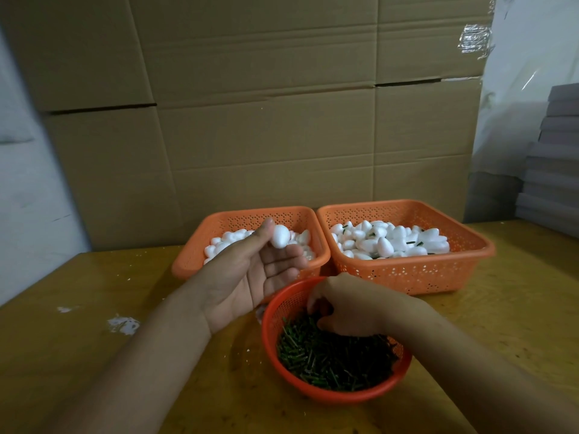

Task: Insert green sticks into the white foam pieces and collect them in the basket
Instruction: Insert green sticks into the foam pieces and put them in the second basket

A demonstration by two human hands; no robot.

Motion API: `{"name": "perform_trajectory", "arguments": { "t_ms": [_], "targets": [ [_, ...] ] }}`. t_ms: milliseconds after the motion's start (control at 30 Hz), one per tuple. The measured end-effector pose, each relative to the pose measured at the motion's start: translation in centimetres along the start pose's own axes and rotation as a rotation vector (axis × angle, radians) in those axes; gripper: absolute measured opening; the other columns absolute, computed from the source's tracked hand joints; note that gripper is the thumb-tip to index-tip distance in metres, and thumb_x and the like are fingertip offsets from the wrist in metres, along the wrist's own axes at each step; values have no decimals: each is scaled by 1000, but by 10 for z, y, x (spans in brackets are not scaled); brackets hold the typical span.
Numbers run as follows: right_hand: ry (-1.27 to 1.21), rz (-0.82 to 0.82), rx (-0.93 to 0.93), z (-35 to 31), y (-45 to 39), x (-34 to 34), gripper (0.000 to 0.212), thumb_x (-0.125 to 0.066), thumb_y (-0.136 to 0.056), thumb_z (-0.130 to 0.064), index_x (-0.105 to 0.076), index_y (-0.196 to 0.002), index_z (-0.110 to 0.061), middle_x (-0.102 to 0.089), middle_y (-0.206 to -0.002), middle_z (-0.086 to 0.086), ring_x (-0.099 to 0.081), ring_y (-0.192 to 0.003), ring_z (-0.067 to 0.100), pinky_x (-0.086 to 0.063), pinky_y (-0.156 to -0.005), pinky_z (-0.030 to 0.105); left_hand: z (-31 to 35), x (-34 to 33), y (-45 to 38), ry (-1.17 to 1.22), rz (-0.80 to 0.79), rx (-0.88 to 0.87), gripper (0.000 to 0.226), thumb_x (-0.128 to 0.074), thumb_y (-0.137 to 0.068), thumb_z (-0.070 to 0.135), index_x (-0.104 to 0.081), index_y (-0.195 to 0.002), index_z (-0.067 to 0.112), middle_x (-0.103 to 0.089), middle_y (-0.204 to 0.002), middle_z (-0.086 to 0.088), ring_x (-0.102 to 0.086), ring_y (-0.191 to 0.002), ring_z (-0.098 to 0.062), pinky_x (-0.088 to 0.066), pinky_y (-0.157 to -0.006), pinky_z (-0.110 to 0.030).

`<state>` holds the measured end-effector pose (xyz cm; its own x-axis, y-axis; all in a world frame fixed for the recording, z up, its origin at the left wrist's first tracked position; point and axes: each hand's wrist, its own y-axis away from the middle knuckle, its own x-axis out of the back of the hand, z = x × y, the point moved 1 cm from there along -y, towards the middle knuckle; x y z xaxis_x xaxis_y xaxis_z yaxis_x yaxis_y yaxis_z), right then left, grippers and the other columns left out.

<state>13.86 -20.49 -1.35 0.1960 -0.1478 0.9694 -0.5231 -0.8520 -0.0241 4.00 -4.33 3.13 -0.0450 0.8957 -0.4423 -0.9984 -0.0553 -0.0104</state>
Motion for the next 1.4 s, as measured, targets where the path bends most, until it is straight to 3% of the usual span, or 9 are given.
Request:
{"name": "perform_trajectory", "arguments": {
  "t_ms": [167,400,533,700,833,967,1100,1267,1400],
  "targets": [
    [5,3,0,-3,1,1,31,-66,-87,-22,-67,-118,-30,-68,-114,-6,-63,-104,14,-51,-89,29,-3,-2,0,-31,-38,19,37,-60,-85,41,-81,-75,13,-75,-85,-9,-75,-76,-15,-59,-60,-23],
    [-7,-28,3,-5,2,1,32,-62,-87,-17,-67,-117,-25,-68,-109,-3,-64,-97,17,-54,-85,34,-8,-1,3,-110,-79,-67,30,-80,-74,26,-72,-103,21,-74,-99,-9,-71,-82,-17,-59,-69,-29],
    [-59,8,25,-5,3,7,31,-61,-85,-13,-74,-110,-25,-72,-108,-8,-64,-97,9,-51,-87,24,-7,-2,5,-178,-125,-107,31,-81,-68,17,-79,-98,26,-73,-101,-3,-70,-86,-13,-58,-74,-27],
    [-121,71,59,-6,6,17,28,-59,-87,-8,-78,-100,-23,-74,-95,-12,-61,-81,-4,-43,-76,7,-10,1,6,-276,-127,-140,30,-78,-75,10,-78,-103,21,-74,-107,1,-71,-92,-15,-57,-78,-26],
    [-178,69,52,-6,8,24,24,-62,-86,-3,-77,-98,-19,-69,-77,-13,-59,-64,-11,-48,-67,9,-11,1,6,-309,-112,-164,34,-82,-70,20,-78,-103,25,-74,-109,-1,-71,-90,-13,-57,-76,-25],
    [-140,66,60,-7,7,23,21,-67,-87,-11,-76,-103,-22,-74,-95,-8,-66,-85,3,-52,-82,20,-12,2,5,-314,-111,-164,34,-81,-70,25,-78,-103,28,-74,-108,-2,-70,-90,-13,-57,-75,-26],
    [-198,91,37,-5,4,19,23,-65,-88,-7,-74,-103,-22,-67,-73,-15,-62,-66,-6,-50,-67,15,-14,2,3,-313,-115,-156,34,-81,-71,25,-77,-105,28,-74,-110,-2,-71,-90,-14,-57,-76,-27],
    [-289,73,24,-6,4,15,24,-60,-90,-2,-65,-98,-24,-75,-78,7,-73,-67,12,-62,-73,36,-17,2,3,-320,-121,-140,34,-81,-72,26,-77,-106,29,-74,-110,-2,-71,-91,-15,-57,-77,-27],
    [-266,110,49,-8,4,14,23,-62,-89,-2,-68,-100,-22,-74,-77,3,-70,-66,5,-59,-72,26,-16,1,4,-315,-114,-142,30,-80,-74,27,-78,-104,29,-74,-108,-3,-70,-89,-15,-57,-77,-28]
  ]
}}
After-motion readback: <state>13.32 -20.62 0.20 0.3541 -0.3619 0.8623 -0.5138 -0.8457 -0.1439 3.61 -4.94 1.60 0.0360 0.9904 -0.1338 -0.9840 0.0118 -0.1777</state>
